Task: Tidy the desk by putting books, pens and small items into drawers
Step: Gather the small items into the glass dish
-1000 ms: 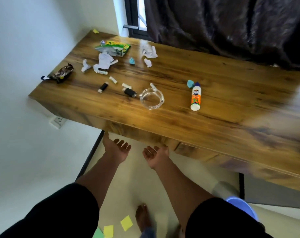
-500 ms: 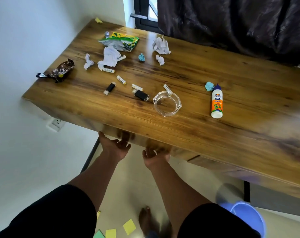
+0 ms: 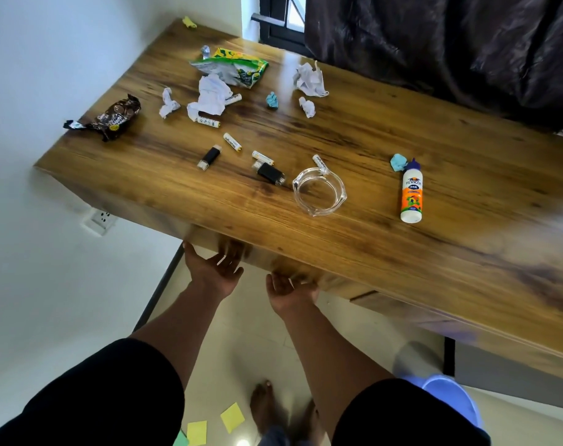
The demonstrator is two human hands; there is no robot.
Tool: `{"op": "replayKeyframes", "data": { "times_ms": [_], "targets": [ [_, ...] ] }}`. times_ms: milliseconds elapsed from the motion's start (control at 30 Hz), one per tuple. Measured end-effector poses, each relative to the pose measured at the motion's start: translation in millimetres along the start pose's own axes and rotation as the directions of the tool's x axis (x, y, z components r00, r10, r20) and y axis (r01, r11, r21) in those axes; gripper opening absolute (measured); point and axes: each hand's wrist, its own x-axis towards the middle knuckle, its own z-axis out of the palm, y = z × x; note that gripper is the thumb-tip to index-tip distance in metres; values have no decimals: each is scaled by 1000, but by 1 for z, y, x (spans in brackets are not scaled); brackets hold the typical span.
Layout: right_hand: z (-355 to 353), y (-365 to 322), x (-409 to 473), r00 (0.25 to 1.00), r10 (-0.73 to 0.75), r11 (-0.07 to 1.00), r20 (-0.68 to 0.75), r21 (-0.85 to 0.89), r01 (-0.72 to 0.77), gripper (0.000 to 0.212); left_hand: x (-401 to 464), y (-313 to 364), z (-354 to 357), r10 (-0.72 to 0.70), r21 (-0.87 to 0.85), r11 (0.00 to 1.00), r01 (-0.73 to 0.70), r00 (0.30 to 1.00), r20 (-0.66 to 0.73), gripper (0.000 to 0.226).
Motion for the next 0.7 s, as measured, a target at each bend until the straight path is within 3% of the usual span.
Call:
{"op": "replayKeyframes", "data": {
  "times_ms": [200,400,600,700],
  "targets": [
    [-7,0,-5,1000,8,999,28,-37,-7,57,0,0,-3,1,6,1000,-1,1000,6,77],
    [-24,9,-12,1000,10,998,16,-67,-9,58,-16,-7,-11,51,22,998,-50,996,-69,65],
    [-50,20,-22,999,32,995,16,-91,-31,58,-23,-12,-42,48,38,998,-46,998,-50,76],
    [-62,25,-27,999,47,994,15,-100,-45,57,-37,-16,-49,86,43,996,-83,995,-56,66]
  ]
}}
